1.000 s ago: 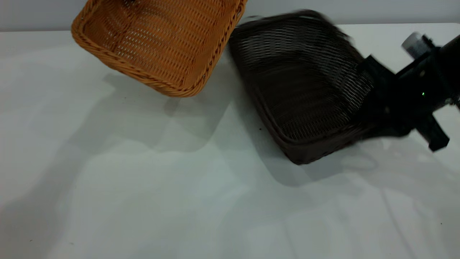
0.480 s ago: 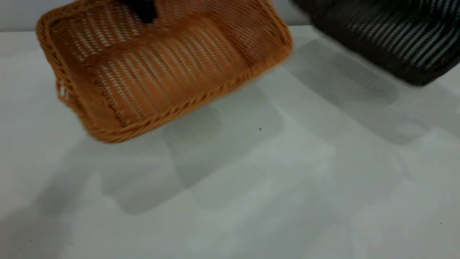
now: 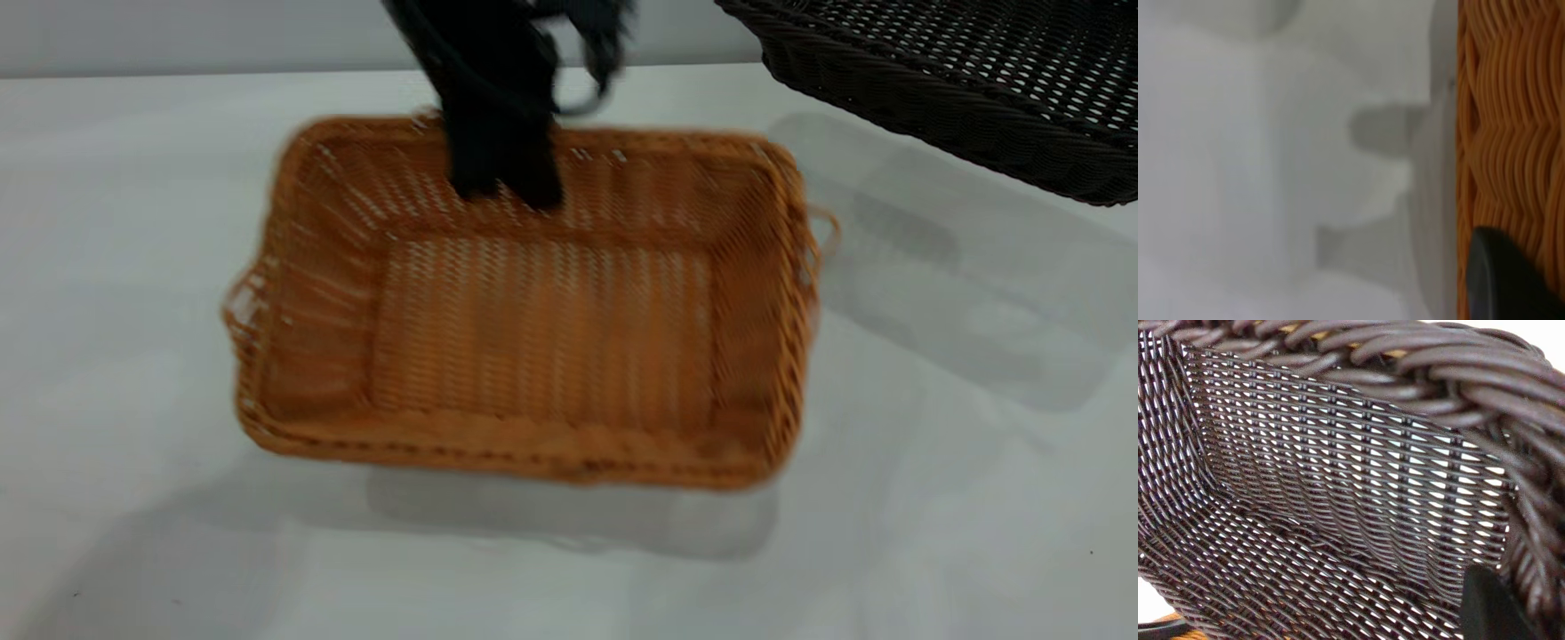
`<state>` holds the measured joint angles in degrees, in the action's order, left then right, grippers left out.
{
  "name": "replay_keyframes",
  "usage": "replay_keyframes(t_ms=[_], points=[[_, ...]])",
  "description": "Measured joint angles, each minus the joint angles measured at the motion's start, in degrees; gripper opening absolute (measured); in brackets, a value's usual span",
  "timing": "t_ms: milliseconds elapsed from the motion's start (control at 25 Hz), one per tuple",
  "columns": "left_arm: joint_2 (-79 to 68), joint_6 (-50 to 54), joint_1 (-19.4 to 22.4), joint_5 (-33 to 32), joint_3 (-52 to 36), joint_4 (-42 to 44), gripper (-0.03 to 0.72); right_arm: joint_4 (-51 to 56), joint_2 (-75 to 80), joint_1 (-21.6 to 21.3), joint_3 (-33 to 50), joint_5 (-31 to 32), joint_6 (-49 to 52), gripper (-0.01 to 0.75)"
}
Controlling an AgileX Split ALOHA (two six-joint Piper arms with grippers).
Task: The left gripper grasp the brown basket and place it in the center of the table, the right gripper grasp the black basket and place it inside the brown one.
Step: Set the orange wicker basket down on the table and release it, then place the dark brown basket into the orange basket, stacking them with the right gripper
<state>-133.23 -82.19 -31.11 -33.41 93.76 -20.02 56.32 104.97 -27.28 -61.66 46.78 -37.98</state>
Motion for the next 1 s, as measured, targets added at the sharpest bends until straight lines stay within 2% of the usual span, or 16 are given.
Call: replay_keyframes(t_ms=[240, 360, 560, 680, 840, 1000], points=[[-0.30, 3.47, -2.74, 0.82, 0.00, -0.36, 0.108, 0.00, -0.06, 0.00, -0.11, 1.19, 0.13, 0.079], [-0.30, 6.06, -2.77, 0.90, 0.05, -0.36, 0.193, 0.00, -0.06, 0.00, -0.11, 1.32, 0.18, 0.079], [-0.30, 7.64, -2.77, 2.12, 0.29, -0.36, 0.386, 0.00, -0.06, 0.00, -0.11, 2.50, 0.18, 0.079], [0.91, 12.23, -2.77, 4.01, 0.33, -0.29, 0.459, 0.00, -0.06, 0.00, -0.11, 3.35, 0.18, 0.079], [6.48, 24.09, -1.44, 3.04, 0.33, 2.60, 0.485, 0.00, -0.06, 0.00, -0.11, 4.72, 0.18, 0.079], [12.66, 37.56, 3.34, -2.75, 0.48, 7.78, 0.488, 0.00, -0.06, 0.60, -0.11, 7.61, 0.75, 0.079]])
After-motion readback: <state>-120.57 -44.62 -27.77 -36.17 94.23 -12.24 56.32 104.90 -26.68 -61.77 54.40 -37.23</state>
